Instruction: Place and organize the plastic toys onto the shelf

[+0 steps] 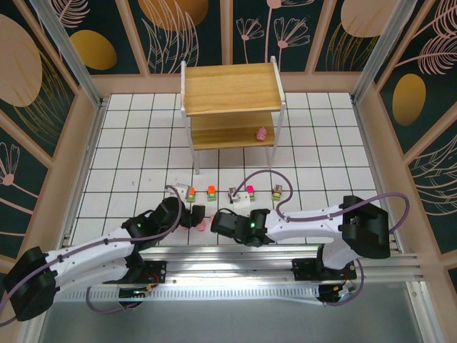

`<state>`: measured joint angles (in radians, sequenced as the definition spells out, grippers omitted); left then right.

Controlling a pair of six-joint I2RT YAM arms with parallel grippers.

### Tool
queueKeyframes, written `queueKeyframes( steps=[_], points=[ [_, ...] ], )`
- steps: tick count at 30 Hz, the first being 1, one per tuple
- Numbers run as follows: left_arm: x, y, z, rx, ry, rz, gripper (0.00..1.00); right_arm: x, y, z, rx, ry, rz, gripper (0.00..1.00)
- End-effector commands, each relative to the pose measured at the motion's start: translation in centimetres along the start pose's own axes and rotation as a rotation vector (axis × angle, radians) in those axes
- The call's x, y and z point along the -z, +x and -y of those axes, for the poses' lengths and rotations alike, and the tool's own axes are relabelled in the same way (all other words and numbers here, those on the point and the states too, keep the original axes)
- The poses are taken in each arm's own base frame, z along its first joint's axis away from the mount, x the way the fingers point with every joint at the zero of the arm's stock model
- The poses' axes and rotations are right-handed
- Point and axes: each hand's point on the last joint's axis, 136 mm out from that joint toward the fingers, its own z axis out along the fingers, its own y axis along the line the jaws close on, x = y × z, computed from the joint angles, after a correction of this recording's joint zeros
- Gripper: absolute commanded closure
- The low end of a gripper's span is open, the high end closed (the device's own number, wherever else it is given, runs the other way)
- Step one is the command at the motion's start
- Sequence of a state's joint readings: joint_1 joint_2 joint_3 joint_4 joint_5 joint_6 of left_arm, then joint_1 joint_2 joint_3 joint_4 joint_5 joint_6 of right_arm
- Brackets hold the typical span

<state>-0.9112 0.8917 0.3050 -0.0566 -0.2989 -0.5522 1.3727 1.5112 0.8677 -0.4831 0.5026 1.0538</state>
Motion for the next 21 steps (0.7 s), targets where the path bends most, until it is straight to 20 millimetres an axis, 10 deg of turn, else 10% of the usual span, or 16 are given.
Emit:
queueKeyframes(
  steps=[1,21],
  points=[
    [0.1,0.4,0.4,0.017,0.006,-0.036,0.18,-0.5,1.1,-0.2,-0.035,-0.004,-0.017,0.55],
    [0.3,1.1,1.9,-0.007,0.11,-0.059,0.19,-2.6,2.6,0.3,-0.035,0.027,-0.058,0.5]
  ],
)
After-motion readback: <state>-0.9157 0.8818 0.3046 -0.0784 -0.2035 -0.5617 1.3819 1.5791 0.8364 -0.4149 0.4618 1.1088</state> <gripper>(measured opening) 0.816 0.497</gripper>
